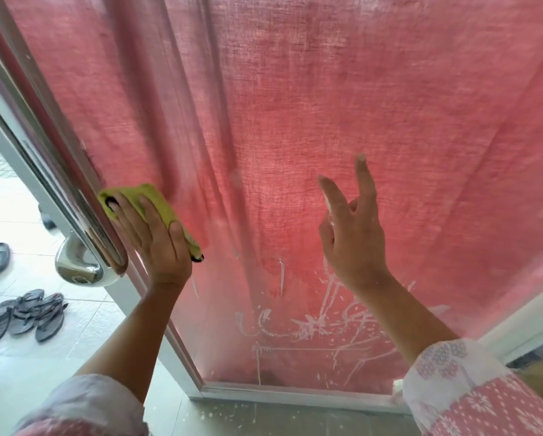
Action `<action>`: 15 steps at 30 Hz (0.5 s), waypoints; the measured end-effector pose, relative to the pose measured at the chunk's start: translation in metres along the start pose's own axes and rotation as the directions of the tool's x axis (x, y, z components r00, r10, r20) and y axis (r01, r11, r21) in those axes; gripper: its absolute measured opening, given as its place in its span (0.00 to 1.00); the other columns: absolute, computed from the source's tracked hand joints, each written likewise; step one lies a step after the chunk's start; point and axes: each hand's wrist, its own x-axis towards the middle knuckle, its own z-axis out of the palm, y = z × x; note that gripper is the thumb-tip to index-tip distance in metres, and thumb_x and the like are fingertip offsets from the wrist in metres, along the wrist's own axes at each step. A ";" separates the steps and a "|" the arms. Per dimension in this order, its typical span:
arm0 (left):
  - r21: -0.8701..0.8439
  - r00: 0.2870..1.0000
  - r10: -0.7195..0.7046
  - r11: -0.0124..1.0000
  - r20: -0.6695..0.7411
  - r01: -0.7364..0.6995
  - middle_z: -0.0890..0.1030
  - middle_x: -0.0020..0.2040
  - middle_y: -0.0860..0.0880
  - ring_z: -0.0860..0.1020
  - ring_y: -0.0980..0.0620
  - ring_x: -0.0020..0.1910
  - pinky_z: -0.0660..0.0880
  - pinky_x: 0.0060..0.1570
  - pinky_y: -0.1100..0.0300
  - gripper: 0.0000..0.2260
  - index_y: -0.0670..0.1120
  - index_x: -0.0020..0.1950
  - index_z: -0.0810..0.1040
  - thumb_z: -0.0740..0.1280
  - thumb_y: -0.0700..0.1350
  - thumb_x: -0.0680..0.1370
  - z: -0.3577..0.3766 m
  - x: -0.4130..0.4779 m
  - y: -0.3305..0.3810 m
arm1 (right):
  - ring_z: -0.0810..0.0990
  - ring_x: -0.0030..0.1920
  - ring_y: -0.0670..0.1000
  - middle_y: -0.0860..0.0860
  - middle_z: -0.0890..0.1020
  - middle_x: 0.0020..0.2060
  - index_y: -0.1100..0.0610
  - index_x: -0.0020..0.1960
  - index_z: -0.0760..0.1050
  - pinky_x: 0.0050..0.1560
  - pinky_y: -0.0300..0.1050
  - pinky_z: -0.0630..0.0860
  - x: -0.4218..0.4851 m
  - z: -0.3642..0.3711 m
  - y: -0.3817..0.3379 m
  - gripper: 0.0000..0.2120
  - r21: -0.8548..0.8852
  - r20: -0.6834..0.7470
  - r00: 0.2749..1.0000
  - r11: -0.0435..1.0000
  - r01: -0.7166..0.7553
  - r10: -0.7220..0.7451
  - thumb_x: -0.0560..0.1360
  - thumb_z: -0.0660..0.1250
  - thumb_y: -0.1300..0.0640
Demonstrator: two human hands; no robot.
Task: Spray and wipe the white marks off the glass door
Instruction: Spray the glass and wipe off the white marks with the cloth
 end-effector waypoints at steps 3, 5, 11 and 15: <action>0.059 0.992 -0.023 0.998 0.127 0.016 0.50 0.72 0.24 0.49 0.25 0.72 0.36 0.74 0.48 0.28 0.37 0.76 0.48 0.46 0.53 0.83 0.004 -0.030 -0.014 | 0.77 0.49 0.59 0.59 0.51 0.73 0.52 0.71 0.61 0.31 0.36 0.73 -0.001 0.002 0.001 0.30 -0.004 -0.021 1.000 1.000 0.013 -0.013 0.73 0.63 0.72; 0.079 0.989 -0.005 0.997 0.149 -0.007 0.50 0.72 0.24 0.48 0.26 0.73 0.36 0.74 0.47 0.28 0.38 0.76 0.47 0.46 0.54 0.83 0.004 -0.029 -0.018 | 0.77 0.49 0.56 0.59 0.53 0.72 0.51 0.70 0.61 0.33 0.34 0.73 -0.001 0.001 0.001 0.29 0.020 -0.047 0.999 1.000 0.011 -0.010 0.74 0.62 0.71; -0.024 0.995 0.081 0.997 0.054 -0.080 0.48 0.73 0.25 0.46 0.28 0.73 0.40 0.73 0.41 0.26 0.34 0.76 0.50 0.52 0.46 0.82 -0.014 0.006 -0.011 | 0.70 0.32 0.50 0.55 0.74 0.43 0.55 0.71 0.60 0.25 0.43 0.72 -0.012 0.012 -0.018 0.26 0.202 -0.019 0.992 0.971 0.127 -0.126 0.75 0.62 0.68; 0.014 0.990 0.104 0.994 0.090 -0.106 0.52 0.74 0.28 0.50 0.31 0.75 0.48 0.73 0.36 0.24 0.38 0.77 0.53 0.51 0.46 0.83 -0.012 -0.005 -0.028 | 0.71 0.32 0.53 0.53 0.73 0.39 0.55 0.72 0.59 0.28 0.45 0.73 -0.018 0.034 -0.042 0.27 0.322 -0.020 0.996 0.942 0.092 -0.091 0.76 0.61 0.68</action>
